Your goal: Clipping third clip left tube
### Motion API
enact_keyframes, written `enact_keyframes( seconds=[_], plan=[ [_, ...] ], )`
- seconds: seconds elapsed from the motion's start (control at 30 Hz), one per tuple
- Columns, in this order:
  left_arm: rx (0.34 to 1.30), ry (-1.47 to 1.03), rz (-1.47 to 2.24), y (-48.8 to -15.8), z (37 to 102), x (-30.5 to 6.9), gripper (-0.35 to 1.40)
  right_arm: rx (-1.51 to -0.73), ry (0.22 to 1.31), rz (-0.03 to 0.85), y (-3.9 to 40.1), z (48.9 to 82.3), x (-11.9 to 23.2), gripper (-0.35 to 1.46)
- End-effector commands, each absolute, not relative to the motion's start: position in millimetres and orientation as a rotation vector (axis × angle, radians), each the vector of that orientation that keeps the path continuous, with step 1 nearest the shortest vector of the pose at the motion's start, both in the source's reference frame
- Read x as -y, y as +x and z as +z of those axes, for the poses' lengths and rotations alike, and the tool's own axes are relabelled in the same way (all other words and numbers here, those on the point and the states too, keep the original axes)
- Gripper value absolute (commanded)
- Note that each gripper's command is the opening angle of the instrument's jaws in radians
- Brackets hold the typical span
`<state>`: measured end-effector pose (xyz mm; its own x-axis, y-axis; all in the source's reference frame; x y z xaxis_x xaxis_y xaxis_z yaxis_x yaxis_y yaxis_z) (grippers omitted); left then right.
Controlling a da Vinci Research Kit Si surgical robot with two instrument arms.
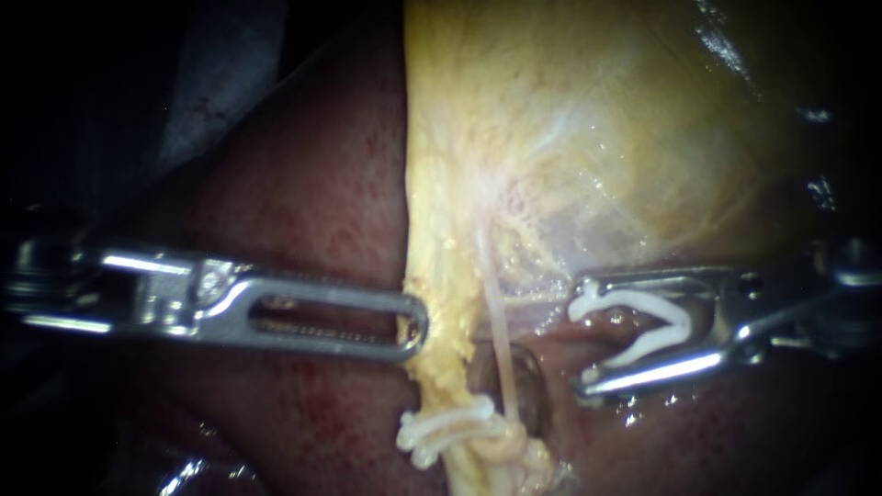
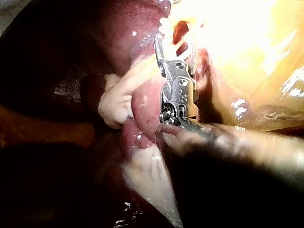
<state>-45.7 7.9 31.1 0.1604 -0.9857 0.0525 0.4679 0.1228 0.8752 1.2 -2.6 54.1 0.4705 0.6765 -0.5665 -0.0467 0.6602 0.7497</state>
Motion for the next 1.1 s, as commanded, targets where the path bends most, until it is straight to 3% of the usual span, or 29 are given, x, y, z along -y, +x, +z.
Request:
enact_keyframes(
  seconds=[0.03,0.37,1.1],
  plan=[
    [0.783,0.842,-1.237,-45.8,31.0,-7.9,-0.35,-0.989,0.743,0.499,1.4,54.3,3.0,0.6],
    [0.788,0.84,-1.235,-45.8,30.4,-8.0,-0.35,-0.975,0.78,0.488,5.4,57.5,6.4,0.59],
    [0.788,0.84,-1.236,-45.9,30.4,-8.0,-0.35,-0.967,0.802,0.468,10.3,59.0,6.7,0.57]
  ],
)
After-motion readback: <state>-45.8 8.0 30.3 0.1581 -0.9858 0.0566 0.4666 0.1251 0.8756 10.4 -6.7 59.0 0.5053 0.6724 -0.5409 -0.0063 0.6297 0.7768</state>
